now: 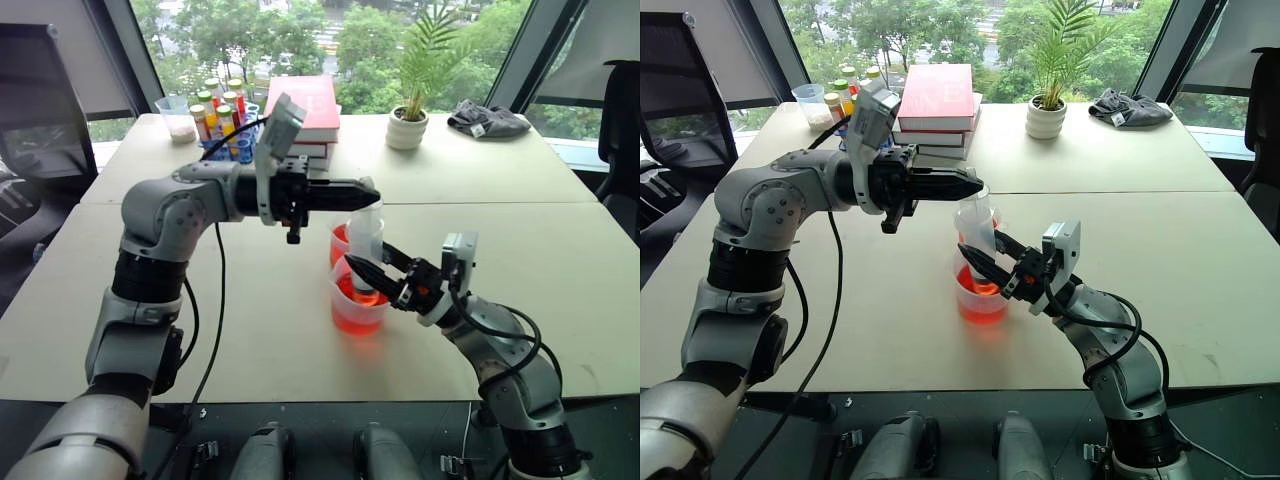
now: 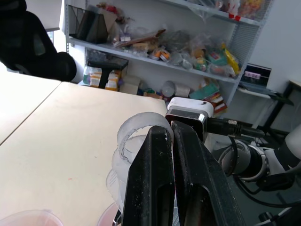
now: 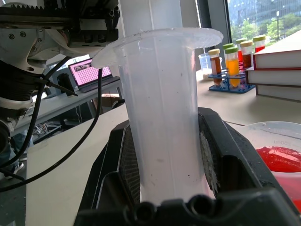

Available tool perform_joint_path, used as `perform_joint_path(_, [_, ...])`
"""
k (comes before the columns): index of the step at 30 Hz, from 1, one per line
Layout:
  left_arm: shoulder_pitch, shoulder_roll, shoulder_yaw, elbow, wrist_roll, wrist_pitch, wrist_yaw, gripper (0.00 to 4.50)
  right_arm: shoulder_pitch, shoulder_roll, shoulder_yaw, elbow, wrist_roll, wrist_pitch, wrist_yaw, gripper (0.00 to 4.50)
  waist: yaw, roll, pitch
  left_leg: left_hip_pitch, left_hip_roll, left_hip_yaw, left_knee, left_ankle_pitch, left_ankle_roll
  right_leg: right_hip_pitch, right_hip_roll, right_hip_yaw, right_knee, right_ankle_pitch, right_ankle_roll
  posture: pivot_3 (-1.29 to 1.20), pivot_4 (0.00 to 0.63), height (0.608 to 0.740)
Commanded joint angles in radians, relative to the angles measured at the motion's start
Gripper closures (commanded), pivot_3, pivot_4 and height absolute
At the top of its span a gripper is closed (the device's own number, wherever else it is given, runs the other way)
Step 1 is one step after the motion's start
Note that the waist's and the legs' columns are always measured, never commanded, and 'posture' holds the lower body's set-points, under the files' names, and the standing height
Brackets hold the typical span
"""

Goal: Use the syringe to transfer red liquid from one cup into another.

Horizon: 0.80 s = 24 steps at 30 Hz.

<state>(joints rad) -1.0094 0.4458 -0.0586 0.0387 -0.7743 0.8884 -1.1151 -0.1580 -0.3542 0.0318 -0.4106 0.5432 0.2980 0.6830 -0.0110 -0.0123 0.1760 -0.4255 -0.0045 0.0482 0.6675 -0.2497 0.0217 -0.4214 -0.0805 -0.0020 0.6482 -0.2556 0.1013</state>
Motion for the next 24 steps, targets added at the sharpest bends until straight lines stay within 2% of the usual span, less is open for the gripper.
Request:
perform_joint_path(1, [-0.073,0.012,0.095,-0.007,-0.007,-0.067,0.026,4.48,0.028,-0.02,0.032,0.004,-0.01,0.027,0.021,3.14,0.0,0.0,0.0,0.0,0.0,0.0,0.0,0.0,0.0,0.0,0.0,0.0,0.0,0.0,0.0,0.0,0.15,0.74])
perform_joint_path(6, [-0.062,0.012,0.088,-0.016,-0.007,-0.06,0.028,4.48,0.016,-0.018,0.029,-0.001,-0.007,0.029,0.016,3.14,0.0,0.0,0.0,0.0,0.0,0.0,0.0,0.0,0.0,0.0,0.0,0.0,0.0,0.0,0.0,0.0,0.15,0.74])
perform_joint_path(7, [-0.058,0.012,0.087,-0.019,-0.008,-0.056,0.029,4.2,0.009,-0.018,0.026,-0.003,-0.006,0.029,0.014,3.14,0.0,0.0,0.0,0.0,0.0,0.0,0.0,0.0,0.0,0.0,0.0,0.0,0.0,0.0,0.0,0.0,0.15,0.74])
perform_joint_path(9, [-0.049,0.012,0.084,-0.027,-0.01,-0.05,0.032,3.51,-0.009,-0.019,0.016,-0.008,-0.001,0.031,0.008,3.14,0.0,0.0,0.0,0.0,0.0,0.0,0.0,0.0,0.0,0.0,0.0,0.0,0.0,0.0,0.0,0.0,0.15,0.74])
perform_joint_path(16, [-0.013,0.01,0.097,-0.049,-0.016,-0.031,0.057,0.06,-0.087,-0.023,-0.047,-0.043,0.051,0.079,-0.035,3.14,0.0,0.0,0.0,0.0,0.0,0.0,0.0,0.0,0.0,0.0,0.0,0.0,0.0,0.0,0.0,0.0,0.15,0.74])
perform_joint_path(24, [0.068,0.061,0.132,-0.108,-0.011,-0.024,0.12,0.06,-0.13,-0.038,-0.111,-0.097,0.135,0.158,-0.08,3.14,0.0,0.0,0.0,0.0,0.0,0.0,0.0,0.0,0.0,0.0,-0.001,0.0,0.0,0.0,0.0,0.0,0.15,0.74])
